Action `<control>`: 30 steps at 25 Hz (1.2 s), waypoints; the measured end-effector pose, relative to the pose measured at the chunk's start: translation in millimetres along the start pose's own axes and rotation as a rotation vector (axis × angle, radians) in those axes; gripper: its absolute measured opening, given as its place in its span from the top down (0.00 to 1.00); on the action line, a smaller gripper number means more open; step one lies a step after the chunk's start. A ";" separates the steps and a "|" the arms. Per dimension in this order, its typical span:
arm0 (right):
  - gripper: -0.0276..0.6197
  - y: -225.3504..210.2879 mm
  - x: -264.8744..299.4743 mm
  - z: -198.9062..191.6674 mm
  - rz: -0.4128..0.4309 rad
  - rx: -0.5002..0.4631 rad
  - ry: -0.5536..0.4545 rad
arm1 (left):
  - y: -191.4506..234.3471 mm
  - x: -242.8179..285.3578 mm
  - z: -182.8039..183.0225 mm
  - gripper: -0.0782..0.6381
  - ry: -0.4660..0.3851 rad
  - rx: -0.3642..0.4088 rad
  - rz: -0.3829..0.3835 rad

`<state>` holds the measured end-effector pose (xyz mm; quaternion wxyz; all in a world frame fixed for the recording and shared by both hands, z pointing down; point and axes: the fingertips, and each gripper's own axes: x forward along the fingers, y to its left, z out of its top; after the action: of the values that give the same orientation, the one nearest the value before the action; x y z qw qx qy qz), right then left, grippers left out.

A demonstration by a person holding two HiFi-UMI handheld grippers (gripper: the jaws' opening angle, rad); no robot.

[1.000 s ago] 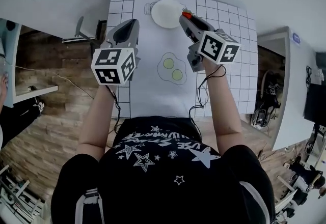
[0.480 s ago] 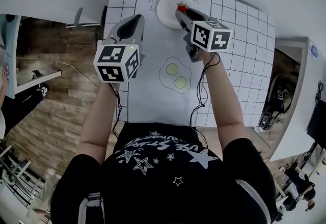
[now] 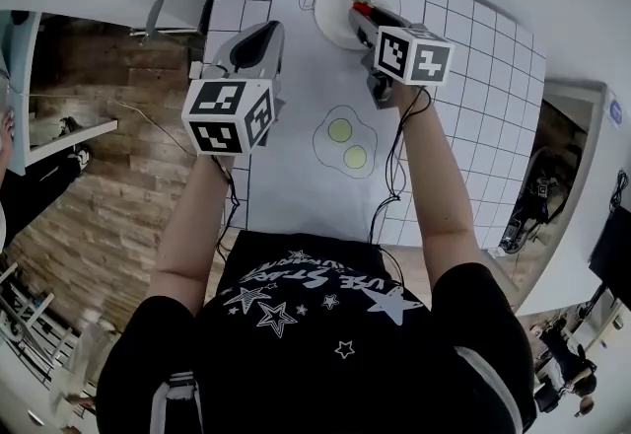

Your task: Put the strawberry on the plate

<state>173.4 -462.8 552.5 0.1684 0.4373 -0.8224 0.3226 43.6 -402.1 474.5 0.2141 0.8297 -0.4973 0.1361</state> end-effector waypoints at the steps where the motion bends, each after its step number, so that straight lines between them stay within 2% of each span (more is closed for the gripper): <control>1: 0.74 0.6 0.8 -0.1 0.000 -0.003 0.004 | 1.4 -1.5 -0.1 0.88 -0.001 -0.004 0.002; 7: 0.73 -1.3 2.2 -4.1 -0.027 0.006 0.036 | 4.9 -10.9 -0.2 0.88 -0.005 -0.031 0.004; 16: 0.73 6.0 -19.7 0.2 -0.066 0.029 0.007 | 3.9 -35.4 5.4 0.88 -0.027 -0.023 -0.010; 24: 0.73 26.2 -61.4 12.5 -0.086 0.077 -0.073 | 2.2 -73.7 0.9 0.88 -0.043 -0.048 -0.023; 30: 0.73 53.2 -102.1 20.5 -0.112 0.086 -0.143 | -8.3 -111.3 9.0 0.88 -0.085 0.007 -0.078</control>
<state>186.7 -392.6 460.0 0.1079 0.5116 -0.7918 0.3157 -1.1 -317.7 416.0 0.1949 0.8542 -0.4728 0.0941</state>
